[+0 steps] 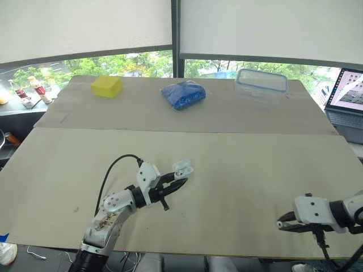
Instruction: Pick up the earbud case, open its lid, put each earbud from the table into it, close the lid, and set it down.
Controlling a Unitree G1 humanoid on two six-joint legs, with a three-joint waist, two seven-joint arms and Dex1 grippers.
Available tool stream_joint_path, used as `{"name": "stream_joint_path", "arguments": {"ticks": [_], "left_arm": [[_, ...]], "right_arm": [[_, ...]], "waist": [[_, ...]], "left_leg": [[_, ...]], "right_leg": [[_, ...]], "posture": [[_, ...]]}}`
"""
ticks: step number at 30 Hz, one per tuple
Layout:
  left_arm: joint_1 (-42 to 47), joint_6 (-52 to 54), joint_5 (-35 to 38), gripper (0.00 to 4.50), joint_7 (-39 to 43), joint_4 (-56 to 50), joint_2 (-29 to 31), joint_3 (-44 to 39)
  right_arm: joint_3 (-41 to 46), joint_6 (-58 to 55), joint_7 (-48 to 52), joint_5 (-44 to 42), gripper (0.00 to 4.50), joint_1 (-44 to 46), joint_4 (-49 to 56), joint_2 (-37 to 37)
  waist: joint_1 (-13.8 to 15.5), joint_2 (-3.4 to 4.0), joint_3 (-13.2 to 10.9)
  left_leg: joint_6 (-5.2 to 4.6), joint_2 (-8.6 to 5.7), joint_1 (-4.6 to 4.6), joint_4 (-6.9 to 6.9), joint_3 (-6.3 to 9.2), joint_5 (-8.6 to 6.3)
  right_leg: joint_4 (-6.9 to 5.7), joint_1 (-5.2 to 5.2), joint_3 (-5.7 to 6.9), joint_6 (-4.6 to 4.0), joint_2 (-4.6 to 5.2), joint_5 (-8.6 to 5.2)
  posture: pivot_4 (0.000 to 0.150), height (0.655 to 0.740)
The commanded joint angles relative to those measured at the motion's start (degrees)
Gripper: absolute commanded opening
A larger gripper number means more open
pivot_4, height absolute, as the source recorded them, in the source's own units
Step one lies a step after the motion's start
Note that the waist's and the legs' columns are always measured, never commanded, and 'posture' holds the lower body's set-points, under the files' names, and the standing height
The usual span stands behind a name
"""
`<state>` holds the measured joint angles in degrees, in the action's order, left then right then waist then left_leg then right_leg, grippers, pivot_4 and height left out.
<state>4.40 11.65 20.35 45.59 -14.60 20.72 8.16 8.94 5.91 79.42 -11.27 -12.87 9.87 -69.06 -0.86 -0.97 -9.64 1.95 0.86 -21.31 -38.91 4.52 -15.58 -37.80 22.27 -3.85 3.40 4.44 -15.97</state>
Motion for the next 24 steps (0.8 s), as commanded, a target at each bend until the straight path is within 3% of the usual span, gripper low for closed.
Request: {"name": "stream_joint_path", "arguments": {"ticks": [1, 15, 16, 19, 24], "left_arm": [[-0.5, 0.5, 0.9, 0.59, -0.4, -3.3, 0.1, 0.2], [-1.9, 2.1, 1.1, 0.59, -0.8, -5.1, 0.4, 0.2], [-1.9, 2.1, 1.1, 0.59, -0.8, -5.1, 0.5, 0.2], [-1.9, 2.1, 1.1, 0.59, -0.7, -5.1, 0.6, 0.1], [-2.1, 2.3, 1.3, 0.59, -0.4, -5.1, 1.1, 0.1]], "right_arm": [[-1.4, 2.0, 1.2, 0.9, 0.33, 1.1, -0.6, -0.5], [-6.5, 2.8, 0.7, 4.2, 0.33, 5.1, -6.4, -0.1], [-6.6, 3.2, 0.6, 4.4, 1.34, 5.2, -6.7, -0.1], [-6.4, 4.9, 0.1, 5.0, 2.32, 5.1, -6.9, -0.2], [-1.0, 4.1, -0.6, 3.7, 2.37, 2.1, -2.5, -2.2]], "waist": [[0.0, 0.0, 0.0], [0.0, -0.09, 0.0], [0.0, -0.09, 0.0], [0.0, -0.09, 0.0], [0.2, -0.08, 0.0]], "left_leg": [[0.0, 0.0, 0.0, 0.0, 0.0, 0.0], [0.0, 0.0, 0.06, -0.02, 0.0, 0.0], [0.0, 0.0, 0.06, -0.02, 0.0, 0.0], [0.0, 0.0, 0.07, -0.02, 0.0, 0.0], [0.0, -0.01, 0.04, -0.01, 0.0, 0.0]], "right_leg": [[0.0, 0.0, 0.0, 0.0, 0.0, 0.0], [0.01, -0.06, 0.0, 0.0, 0.01, 0.0], [0.0, -0.07, 0.0, 0.0, 0.01, 0.0], [0.0, -0.07, 0.0, 0.0, 0.01, 0.0], [0.04, -0.06, 0.0, 0.0, 0.02, 0.0]], "posture": [[0.15, 0.6995], [0.15, 0.6995], [0.15, 0.6995], [0.15, 0.6995], [0.15, 0.6995]]}}
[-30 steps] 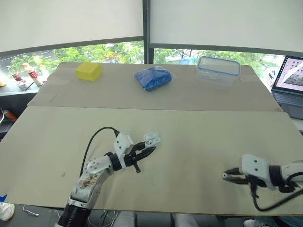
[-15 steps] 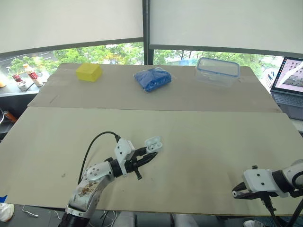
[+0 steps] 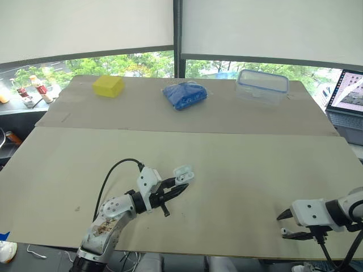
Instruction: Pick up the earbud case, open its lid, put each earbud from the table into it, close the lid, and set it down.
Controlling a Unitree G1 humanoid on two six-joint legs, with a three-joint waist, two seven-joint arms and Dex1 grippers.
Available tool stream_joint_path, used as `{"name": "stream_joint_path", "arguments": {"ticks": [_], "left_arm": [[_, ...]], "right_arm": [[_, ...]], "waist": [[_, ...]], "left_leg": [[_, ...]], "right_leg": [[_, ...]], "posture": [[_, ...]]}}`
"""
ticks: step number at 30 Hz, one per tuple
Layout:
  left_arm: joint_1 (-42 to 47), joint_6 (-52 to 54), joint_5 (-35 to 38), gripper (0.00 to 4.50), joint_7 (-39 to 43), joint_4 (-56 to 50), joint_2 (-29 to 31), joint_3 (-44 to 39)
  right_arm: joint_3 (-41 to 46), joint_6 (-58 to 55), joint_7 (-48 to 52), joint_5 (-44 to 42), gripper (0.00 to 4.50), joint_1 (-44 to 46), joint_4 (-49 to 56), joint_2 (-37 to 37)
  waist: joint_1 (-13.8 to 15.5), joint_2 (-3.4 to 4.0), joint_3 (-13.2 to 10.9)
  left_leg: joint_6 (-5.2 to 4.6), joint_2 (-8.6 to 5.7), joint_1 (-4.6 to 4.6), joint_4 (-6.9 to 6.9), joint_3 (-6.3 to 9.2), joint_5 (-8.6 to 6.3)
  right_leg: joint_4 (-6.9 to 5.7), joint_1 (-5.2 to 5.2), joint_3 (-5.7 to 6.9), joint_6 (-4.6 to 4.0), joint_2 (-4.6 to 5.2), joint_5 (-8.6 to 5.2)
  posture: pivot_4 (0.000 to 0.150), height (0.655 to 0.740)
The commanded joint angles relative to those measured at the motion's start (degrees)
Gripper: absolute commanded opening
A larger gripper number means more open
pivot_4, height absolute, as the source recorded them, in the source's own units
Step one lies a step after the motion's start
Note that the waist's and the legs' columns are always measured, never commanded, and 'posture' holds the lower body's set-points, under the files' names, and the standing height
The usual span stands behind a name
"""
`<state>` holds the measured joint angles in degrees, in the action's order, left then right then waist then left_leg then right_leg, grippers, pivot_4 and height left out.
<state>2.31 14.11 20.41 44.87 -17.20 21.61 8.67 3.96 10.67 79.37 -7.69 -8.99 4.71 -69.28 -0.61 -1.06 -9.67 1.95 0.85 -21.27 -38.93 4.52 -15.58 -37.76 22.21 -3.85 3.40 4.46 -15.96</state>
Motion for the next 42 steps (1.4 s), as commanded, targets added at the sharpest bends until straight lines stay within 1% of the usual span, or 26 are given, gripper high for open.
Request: {"name": "stream_joint_path", "arguments": {"ticks": [1, 5, 7, 9, 12, 19, 31, 34, 37, 38, 42], "left_arm": [[0.0, -0.1, 1.3, 0.59, 0.3, -2.6, 0.3, -0.4], [-0.3, 0.0, 1.2, 0.59, 0.5, -2.7, 0.5, 0.0], [-0.4, 0.2, 1.1, 0.59, 0.4, -2.8, 0.5, 0.3], [-0.7, 0.5, 1.0, 0.59, 0.5, -3.1, 0.5, 0.8], [-1.1, 1.0, 1.1, 0.59, 0.6, -3.6, 0.6, 1.1], [-2.1, 1.3, 1.1, 0.59, 0.1, -4.6, 0.7, 1.2], [-2.0, 1.1, 1.0, 0.59, -0.4, -4.3, 0.7, 1.0], [-1.8, 1.0, 1.0, 0.59, -0.3, -4.1, 0.7, 0.9], [-1.5, 0.9, 1.0, 0.59, -0.2, -3.8, 0.7, 1.0], [-1.4, 0.9, 1.0, 0.59, -0.2, -3.7, 0.6, 1.0], [-1.0, 0.6, 0.9, 0.59, 0.0, -2.9, 0.5, 1.0]], "right_arm": [[5.4, -1.8, -0.9, 0.4, 2.37, -2.9, 4.2, -2.4], [11.9, -13.7, -2.0, 2.6, 2.37, -8.3, 15.1, -4.4], [13.3, -20.5, -2.6, 4.2, 2.37, -9.9, 20.4, -5.1], [11.9, -26.5, -3.5, 5.5, 2.37, -9.6, 24.3, -5.9], [8.3, -32.1, -4.7, 6.3, 2.37, -7.3, 27.1, -6.4], [-2.0, -35.5, -5.3, 8.8, 2.37, 0.2, 24.8, -6.7], [-5.8, -37.2, -4.7, 8.7, 2.37, 1.4, 23.5, -6.4], [-5.7, -37.2, -4.8, 8.7, 1.56, 0.9, 23.3, -6.5], [-5.0, -37.5, -4.8, 8.2, 0.54, 1.0, 24.1, -6.1], [-4.6, -37.5, -4.8, 8.0, 0.35, 0.9, 24.4, -6.1], [-3.1, -36.8, -5.2, 7.6, 0.35, 0.9, 24.4, -6.2]], "waist": [[0.0, 0.02, 0.0], [-0.1, 0.04, 0.0], [-0.2, 0.04, 0.0], [-0.2, 0.04, 0.0], [-0.2, 0.03, 0.0], [-0.2, 0.03, 0.0], [-0.1, 0.01, 0.0], [-0.1, 0.0, 0.0], [-0.1, -0.08, 0.0], [-0.1, -0.08, 0.0], [-0.1, -0.08, 0.0]], "left_leg": [[0.0, -0.01, -0.01, 0.01, 0.0, 0.0], [0.0, 0.01, -0.02, 0.02, 0.0, -0.01], [0.0, 0.03, 0.0, 0.03, 0.0, -0.01], [-0.01, 0.03, 0.0, 0.03, 0.01, 0.0], [0.0, 0.01, -0.02, 0.01, 0.0, -0.01], [-0.01, 0.02, -0.05, 0.03, 0.0, -0.01], [-0.01, 0.02, -0.05, 0.02, 0.0, -0.01], [-0.01, 0.02, -0.05, 0.02, 0.0, -0.01], [-0.01, 0.03, -0.05, 0.02, 0.0, -0.01], [-0.01, 0.02, -0.05, 0.02, 0.0, -0.01], [-0.01, 0.03, -0.05, 0.03, 0.01, -0.01]], "right_leg": [[0.01, 0.0, 0.0, 0.0, 0.01, 0.0], [0.01, 0.02, 0.0, 0.0, -0.01, 0.0], [-0.02, 0.03, 0.0, 0.0, -0.03, 0.0], [-0.03, 0.02, 0.0, 0.0, -0.03, 0.0], [-0.01, 0.02, 0.0, 0.01, -0.01, -0.01], [0.09, 0.03, 0.01, 0.01, 0.0, -0.01], [0.1, 0.03, 0.02, 0.01, -0.01, -0.01], [0.1, 0.03, 0.03, 0.01, -0.01, -0.01], [0.1, 0.02, 0.03, 0.01, -0.01, 0.0], [0.09, 0.02, 0.03, 0.01, -0.01, 0.0], [0.09, 0.03, 0.03, 0.01, -0.01, 0.0]], "posture": [[0.15, 0.6995], [0.15, 0.6995], [0.15, 0.6995], [0.15, 0.6995], [0.15, 0.6995], [0.15, 0.6995], [0.15, 0.6995], [0.15, 0.6995], [0.15, 0.6995], [0.15, 0.6995], [0.15, 0.6995]]}}
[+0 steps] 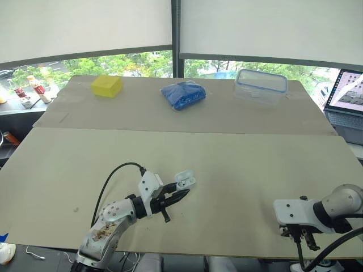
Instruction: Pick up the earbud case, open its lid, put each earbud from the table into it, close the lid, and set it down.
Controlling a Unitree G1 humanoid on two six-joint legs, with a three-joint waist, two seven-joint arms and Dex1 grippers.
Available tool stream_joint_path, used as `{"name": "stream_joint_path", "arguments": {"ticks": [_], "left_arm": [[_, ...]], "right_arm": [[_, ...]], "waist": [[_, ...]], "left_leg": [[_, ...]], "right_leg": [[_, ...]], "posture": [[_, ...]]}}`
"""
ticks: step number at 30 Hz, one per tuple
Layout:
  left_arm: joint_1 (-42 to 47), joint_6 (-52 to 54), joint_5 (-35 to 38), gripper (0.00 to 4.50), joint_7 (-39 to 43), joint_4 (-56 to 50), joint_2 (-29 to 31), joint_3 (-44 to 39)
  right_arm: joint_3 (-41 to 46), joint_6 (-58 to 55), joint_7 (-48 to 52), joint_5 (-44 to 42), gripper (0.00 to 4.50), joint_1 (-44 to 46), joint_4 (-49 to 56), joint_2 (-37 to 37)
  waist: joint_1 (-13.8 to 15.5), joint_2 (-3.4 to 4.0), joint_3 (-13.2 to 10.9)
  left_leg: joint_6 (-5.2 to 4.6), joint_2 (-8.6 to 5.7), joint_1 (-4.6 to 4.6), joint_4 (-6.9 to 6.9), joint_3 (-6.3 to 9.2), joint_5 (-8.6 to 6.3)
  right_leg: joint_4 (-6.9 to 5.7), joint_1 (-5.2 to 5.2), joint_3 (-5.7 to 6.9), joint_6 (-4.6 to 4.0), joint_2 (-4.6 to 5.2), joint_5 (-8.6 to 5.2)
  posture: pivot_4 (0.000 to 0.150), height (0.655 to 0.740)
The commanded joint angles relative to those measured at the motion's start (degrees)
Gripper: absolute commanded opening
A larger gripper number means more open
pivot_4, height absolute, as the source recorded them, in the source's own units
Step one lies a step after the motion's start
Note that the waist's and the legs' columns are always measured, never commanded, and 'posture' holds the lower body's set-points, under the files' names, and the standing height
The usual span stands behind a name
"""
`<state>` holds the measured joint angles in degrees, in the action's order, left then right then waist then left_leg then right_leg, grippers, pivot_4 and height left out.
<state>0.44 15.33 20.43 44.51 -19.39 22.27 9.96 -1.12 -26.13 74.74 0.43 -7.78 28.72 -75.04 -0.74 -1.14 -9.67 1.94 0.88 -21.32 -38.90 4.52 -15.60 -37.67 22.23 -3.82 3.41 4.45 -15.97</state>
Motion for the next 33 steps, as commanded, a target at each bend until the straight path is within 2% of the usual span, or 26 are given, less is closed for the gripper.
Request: {"name": "stream_joint_path", "arguments": {"ticks": [1, 5, 12, 17, 21, 26, 33], "left_arm": [[1.1, -0.7, 0.8, 0.59, 0.4, -0.5, -0.2, -0.3], [3.2, -1.4, 0.9, 0.59, 0.9, 1.6, -0.8, -0.4], [10.6, -3.6, 1.1, 0.59, 2.9, 7.9, -3.5, -0.8], [16.0, -5.4, 0.0, 0.59, 4.8, 13.6, -4.6, -0.3], [19.5, -5.0, 0.5, 0.59, 6.1, 16.9, -5.4, -0.2], [21.8, -4.4, 0.1, 0.59, 7.6, 18.5, -5.5, 0.4], [22.4, -3.8, 0.5, 0.59, 7.8, 19.0, -6.0, 0.0]], "right_arm": [[3.5, 0.7, -0.7, -0.9, 0.35, -0.3, 0.5, -0.3], [8.3, 1.9, -3.3, -4.8, 0.35, 3.9, 0.7, 3.2], [11.1, -9.1, -19.3, -20.4, 0.35, 17.1, 8.4, 26.5], [6.7, -11.4, -33.9, -23.2, 0.35, 21.4, 13.4, 43.2], [1.5, -7.3, -41.9, -19.4, 0.35, 21.8, 11.3, 52.3], [-1.5, -2.2, -46.1, -16.6, 0.35, 21.4, 7.9, 57.2], [-3.3, 2.9, -47.2, -14.2, 0.35, 19.6, 5.2, 57.7]], "waist": [[0.0, 0.0, 0.0], [-0.1, -0.01, 0.0], [0.0, -0.1, -0.1], [0.0, -0.11, -0.1], [-0.1, -0.08, 0.0], [-0.2, -0.07, 0.0], [-0.3, -0.07, 0.0]], "left_leg": [[0.0, -0.01, 0.0, 0.0, 0.0, 0.0], [0.0, -0.01, 0.0, 0.0, -0.01, 0.0], [0.0, 0.0, -0.08, 0.0, 0.05, 0.0], [0.01, -0.04, -0.18, -0.02, 0.08, 0.01], [0.01, -0.04, -0.21, -0.04, 0.1, 0.01], [0.01, -0.05, -0.27, -0.04, 0.09, 0.01], [0.01, -0.04, -0.41, -0.04, 0.08, 0.02]], "right_leg": [[0.0, 0.0, 0.0, 0.0, 0.0, 0.0], [-0.01, 0.0, 0.0, 0.0, 0.01, 0.0], [-0.01, 0.03, 0.05, -0.01, -0.01, 0.01], [-0.02, 0.12, 0.06, 0.01, 0.02, 0.02], [-0.15, 0.22, 0.07, 0.01, -0.01, 0.02], [-0.27, 0.38, 0.05, 0.0, 0.0, 0.02], [-0.33, 0.55, 0.05, 0.0, -0.01, 0.03]], "posture": [[0.15, 0.6995], [0.15, 0.6995], [0.15, 0.6995], [0.15, 0.6995], [0.15, 0.6995], [0.15, 0.6995], [0.15, 0.6995]]}}
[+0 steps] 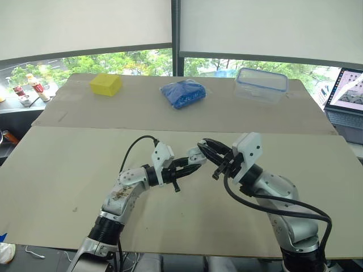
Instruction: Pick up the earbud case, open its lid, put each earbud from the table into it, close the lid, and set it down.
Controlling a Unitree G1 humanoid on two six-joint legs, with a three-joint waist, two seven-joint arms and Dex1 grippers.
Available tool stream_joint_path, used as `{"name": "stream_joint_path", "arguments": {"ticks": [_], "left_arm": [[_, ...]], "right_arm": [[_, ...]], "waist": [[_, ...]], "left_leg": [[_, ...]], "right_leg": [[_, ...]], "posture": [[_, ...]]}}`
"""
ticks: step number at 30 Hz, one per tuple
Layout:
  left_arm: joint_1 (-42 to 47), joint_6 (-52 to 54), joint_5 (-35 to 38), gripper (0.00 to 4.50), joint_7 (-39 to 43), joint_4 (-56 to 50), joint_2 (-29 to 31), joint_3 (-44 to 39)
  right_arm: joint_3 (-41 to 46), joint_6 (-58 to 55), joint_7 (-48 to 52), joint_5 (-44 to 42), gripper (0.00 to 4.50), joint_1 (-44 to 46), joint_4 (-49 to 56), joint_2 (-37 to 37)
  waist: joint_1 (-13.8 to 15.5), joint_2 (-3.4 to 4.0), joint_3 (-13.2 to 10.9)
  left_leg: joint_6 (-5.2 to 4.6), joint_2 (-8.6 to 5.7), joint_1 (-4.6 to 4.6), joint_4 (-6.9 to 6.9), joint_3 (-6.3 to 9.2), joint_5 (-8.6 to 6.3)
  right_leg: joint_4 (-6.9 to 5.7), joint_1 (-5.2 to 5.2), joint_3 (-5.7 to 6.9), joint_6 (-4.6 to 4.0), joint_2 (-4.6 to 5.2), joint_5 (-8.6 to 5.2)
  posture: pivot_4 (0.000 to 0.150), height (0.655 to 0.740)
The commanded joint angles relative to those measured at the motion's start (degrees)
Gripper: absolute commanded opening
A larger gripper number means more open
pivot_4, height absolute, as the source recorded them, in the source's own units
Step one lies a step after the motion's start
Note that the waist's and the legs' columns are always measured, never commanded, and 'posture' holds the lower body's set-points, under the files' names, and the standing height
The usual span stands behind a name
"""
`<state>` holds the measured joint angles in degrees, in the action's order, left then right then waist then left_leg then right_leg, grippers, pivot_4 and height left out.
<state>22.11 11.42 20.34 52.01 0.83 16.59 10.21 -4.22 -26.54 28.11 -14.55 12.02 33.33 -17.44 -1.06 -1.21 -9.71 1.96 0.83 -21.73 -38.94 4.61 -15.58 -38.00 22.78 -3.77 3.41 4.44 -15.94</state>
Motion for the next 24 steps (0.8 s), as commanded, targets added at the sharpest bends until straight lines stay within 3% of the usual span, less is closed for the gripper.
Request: {"name": "stream_joint_path", "arguments": {"ticks": [1, 24], "left_arm": [[0.7, 0.2, 0.6, 0.59, 0.3, -1.3, -0.4, -0.3], [0.9, 1.9, 1.7, 0.59, 1.2, -2.4, -0.6, -1.1]], "right_arm": [[-0.4, 4.0, -0.6, 1.2, 0.35, -0.5, 0.1, 0.0], [-5.4, 15.5, 0.9, 10.4, 0.35, -4.3, -5.0, -4.5]], "waist": [[0.0, 0.0, 0.0], [0.0, 0.01, 0.0]], "left_leg": [[0.0, 0.0, -0.05, -0.01, 0.0, 0.0], [0.03, 0.0, -0.3, -0.02, 0.0, 0.03]], "right_leg": [[-0.01, 0.06, 0.0, 0.0, 0.0, 0.0], [-0.09, 0.33, -0.01, -0.03, -0.01, 0.02]], "posture": [[0.15, 0.6995], [0.15, 0.6995]]}}
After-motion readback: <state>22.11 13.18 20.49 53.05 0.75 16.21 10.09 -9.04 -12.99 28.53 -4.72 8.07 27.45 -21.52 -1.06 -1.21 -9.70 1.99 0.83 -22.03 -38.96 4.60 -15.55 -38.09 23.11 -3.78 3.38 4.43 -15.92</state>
